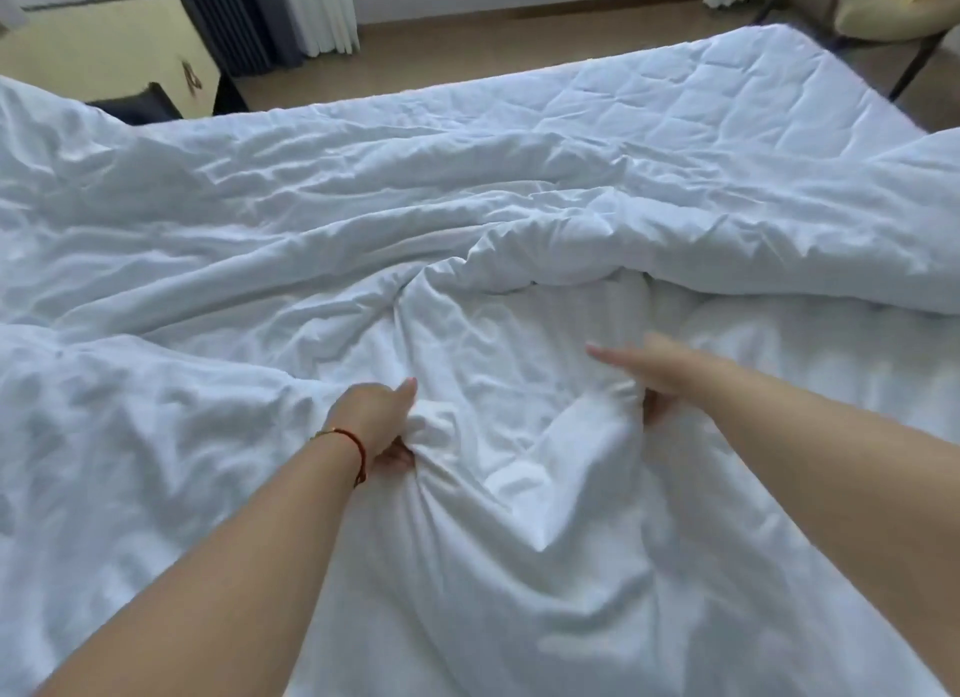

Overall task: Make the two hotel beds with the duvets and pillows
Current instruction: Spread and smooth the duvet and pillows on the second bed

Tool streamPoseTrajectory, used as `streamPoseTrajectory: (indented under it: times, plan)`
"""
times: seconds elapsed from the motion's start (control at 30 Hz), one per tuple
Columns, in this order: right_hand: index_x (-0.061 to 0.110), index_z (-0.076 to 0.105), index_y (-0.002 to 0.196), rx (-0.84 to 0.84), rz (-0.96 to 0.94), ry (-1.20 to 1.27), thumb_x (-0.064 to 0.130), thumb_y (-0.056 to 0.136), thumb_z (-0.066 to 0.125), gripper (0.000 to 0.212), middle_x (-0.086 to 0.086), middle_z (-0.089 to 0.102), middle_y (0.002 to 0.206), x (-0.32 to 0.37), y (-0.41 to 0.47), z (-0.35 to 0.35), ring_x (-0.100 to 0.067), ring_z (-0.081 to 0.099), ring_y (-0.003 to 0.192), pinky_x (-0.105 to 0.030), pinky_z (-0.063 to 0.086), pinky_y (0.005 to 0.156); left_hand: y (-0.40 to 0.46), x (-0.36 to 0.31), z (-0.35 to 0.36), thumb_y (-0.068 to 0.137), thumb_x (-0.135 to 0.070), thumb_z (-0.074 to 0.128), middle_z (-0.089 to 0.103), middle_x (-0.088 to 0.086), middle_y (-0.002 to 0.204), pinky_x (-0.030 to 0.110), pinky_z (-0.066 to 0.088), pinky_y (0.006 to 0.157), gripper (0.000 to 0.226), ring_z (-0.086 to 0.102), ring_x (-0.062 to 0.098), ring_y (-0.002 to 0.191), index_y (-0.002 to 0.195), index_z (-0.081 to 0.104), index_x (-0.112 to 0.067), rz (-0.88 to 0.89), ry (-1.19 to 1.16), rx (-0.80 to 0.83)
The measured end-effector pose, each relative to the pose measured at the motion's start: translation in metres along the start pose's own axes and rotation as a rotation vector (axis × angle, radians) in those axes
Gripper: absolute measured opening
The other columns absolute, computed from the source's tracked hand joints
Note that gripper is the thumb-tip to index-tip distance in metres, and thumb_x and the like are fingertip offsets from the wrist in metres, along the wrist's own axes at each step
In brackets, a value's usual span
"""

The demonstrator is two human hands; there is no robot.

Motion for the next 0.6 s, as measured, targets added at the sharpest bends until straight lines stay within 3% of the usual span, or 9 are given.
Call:
streamPoseTrajectory:
  times: [0.13,0.2,0.23,0.3,0.33,0.4,0.47,0.53,0.6]
  plan:
    - [0.0,0.058,0.121,-0.446,-0.28,0.586,0.051,0.09,0.055,0.059,-0.019,0.064,0.117,0.044,0.004,-0.131,-0.032,0.066,0.097,-0.036,0.058,0.074,0.011,-0.049,-0.097,0.098,-0.046,0.046,0.07,0.013,0.061,0.046,0.06,0.068,0.041,0.069,0.03,0.055,0.079,0.06,-0.012,0.114,-0.666,-0.368]
    - [-0.001,0.055,0.126,-0.518,-0.4,0.617,0.044,0.095,0.05,0.055,-0.02,0.059,0.127,0.061,0.009,-0.159,-0.032,0.06,0.114,-0.037,0.053,0.091,0.022,-0.079,-0.118,0.102,-0.039,0.043,0.069,0.016,0.09,0.042,0.06,0.075,0.026,0.07,0.023,0.067,0.096,0.057,-0.018,0.237,-0.838,-0.375]
    - [-0.002,0.052,0.13,-0.532,-0.443,0.497,0.039,0.097,0.047,0.053,-0.021,0.055,0.132,0.071,0.014,-0.158,-0.033,0.054,0.121,-0.039,0.047,0.1,0.029,-0.091,-0.117,0.1,-0.043,0.043,0.063,0.014,0.109,0.044,0.058,0.085,0.027,0.069,0.023,0.083,0.114,0.054,-0.022,0.283,-0.825,-0.332]
    - [0.001,0.039,0.142,-0.533,-0.505,0.135,0.035,0.099,0.043,0.055,-0.018,0.039,0.148,0.088,0.022,-0.131,-0.029,0.035,0.138,-0.038,0.026,0.116,0.035,-0.101,-0.099,0.092,-0.061,0.045,0.047,0.01,0.141,0.05,0.044,0.104,0.065,0.054,0.027,0.121,0.148,0.027,-0.032,0.276,-0.495,-0.257]
    - [0.005,0.031,0.147,-0.535,-0.546,-0.044,0.04,0.098,0.041,0.061,-0.013,0.029,0.154,0.09,0.024,-0.11,-0.025,0.024,0.144,-0.035,0.015,0.119,0.031,-0.102,-0.086,0.094,-0.058,0.044,0.04,0.01,0.149,0.047,0.038,0.109,0.07,0.046,0.027,0.131,0.153,0.015,-0.035,0.312,-0.336,-0.261]
    - [0.014,0.025,0.15,-0.597,-0.681,-0.281,0.056,0.09,0.031,0.074,-0.005,0.022,0.157,0.086,0.012,-0.059,-0.02,0.017,0.146,-0.038,0.007,0.119,0.011,-0.094,-0.059,0.1,-0.043,0.041,0.03,0.007,0.156,0.039,0.026,0.117,0.064,0.034,0.025,0.141,0.154,0.009,-0.032,0.442,-0.168,-0.345]
    - [0.02,0.031,0.148,-0.587,-0.851,-0.426,0.059,0.087,0.03,0.072,-0.003,0.032,0.154,0.076,-0.01,0.003,-0.022,0.025,0.144,-0.045,0.011,0.117,-0.015,-0.075,-0.029,0.1,-0.043,0.034,0.013,0.0,0.162,0.04,0.006,0.121,0.062,0.013,0.018,0.148,0.154,0.006,-0.032,0.455,0.046,-0.445]
    - [0.03,0.027,0.148,-0.46,-0.883,-0.632,0.064,0.09,0.022,0.067,0.0,0.032,0.154,0.061,-0.011,0.066,-0.019,0.019,0.145,-0.048,0.007,0.115,-0.022,-0.036,0.011,0.1,-0.05,0.023,-0.012,-0.006,0.162,0.046,-0.012,0.117,0.061,-0.012,0.015,0.148,0.152,-0.009,-0.04,0.315,0.35,-0.358]
    - [0.039,0.009,0.15,-0.249,-0.749,-0.731,0.077,0.081,0.0,0.08,0.006,0.009,0.161,0.041,0.015,0.101,-0.013,-0.004,0.147,-0.046,-0.009,0.116,-0.014,0.009,0.045,0.099,-0.055,0.012,-0.022,-0.008,0.16,0.05,-0.013,0.117,0.06,-0.022,0.014,0.146,0.15,-0.016,-0.042,0.195,0.528,-0.157]
Point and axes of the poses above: each hand's wrist, its own y-axis towards the middle knuckle, its own z-axis out of the palm, x = y × z, the point moved 7 cm from there along y, towards the middle knuckle
